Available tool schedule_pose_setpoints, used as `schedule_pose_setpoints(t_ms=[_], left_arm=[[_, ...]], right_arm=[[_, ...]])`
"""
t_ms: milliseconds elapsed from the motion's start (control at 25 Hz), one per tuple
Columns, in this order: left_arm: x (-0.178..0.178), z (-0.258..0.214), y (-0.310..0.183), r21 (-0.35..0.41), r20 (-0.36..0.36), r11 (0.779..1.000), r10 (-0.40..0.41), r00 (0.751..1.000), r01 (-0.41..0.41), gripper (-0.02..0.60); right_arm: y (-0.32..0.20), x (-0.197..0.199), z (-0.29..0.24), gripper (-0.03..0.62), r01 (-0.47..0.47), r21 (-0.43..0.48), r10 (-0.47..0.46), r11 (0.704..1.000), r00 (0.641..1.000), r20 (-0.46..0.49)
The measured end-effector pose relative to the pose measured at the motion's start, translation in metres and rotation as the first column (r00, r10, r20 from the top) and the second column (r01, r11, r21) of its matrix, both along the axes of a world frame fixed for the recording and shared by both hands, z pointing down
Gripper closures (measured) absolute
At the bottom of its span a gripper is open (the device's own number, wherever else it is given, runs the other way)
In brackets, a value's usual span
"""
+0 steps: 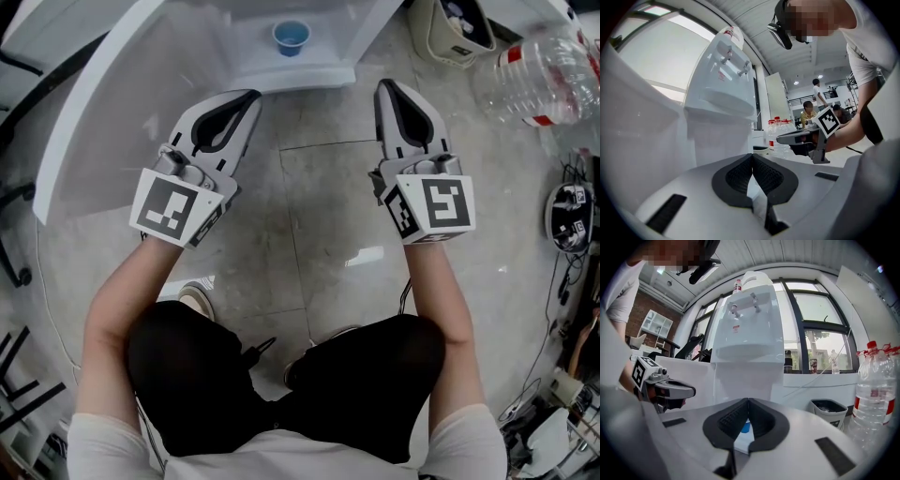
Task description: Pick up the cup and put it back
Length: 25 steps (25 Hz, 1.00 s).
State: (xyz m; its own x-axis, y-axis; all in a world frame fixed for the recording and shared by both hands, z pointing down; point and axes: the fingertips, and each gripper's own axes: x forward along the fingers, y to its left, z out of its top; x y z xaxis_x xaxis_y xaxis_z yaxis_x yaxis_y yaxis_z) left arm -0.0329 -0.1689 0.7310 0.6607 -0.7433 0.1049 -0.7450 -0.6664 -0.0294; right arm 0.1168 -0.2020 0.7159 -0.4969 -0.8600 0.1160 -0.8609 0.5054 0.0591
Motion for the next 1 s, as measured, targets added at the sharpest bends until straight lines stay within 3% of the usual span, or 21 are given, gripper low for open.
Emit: schedule_pose_setpoints(t_ms=[600, 880, 1000], left_arm=[[0.0, 0.028, -0.04, -0.051, -0.064, 0.996, -0.079, 0.995, 0.076, 0.556], [0.007, 0.066, -0.073, -0.113, -0.025, 0.989, -0.1, 0.995, 0.096, 0.554], [0.008, 0.086, -0.089, -0.158, -0.02, 0.981, -0.118, 0.993, 0.113, 0.482]], right_arm=[[0.012, 0.011, 0.008, 0.574, -0.009, -0.038, 0.009, 0.999, 1.0, -0.005], [0.024, 0.021, -0.007, 0.574, -0.014, -0.063, 0.017, 0.998, 0.998, 0.053], [0.029, 0.03, -0.008, 0.574, -0.034, -0.069, 0.038, 0.997, 0.998, 0.047]])
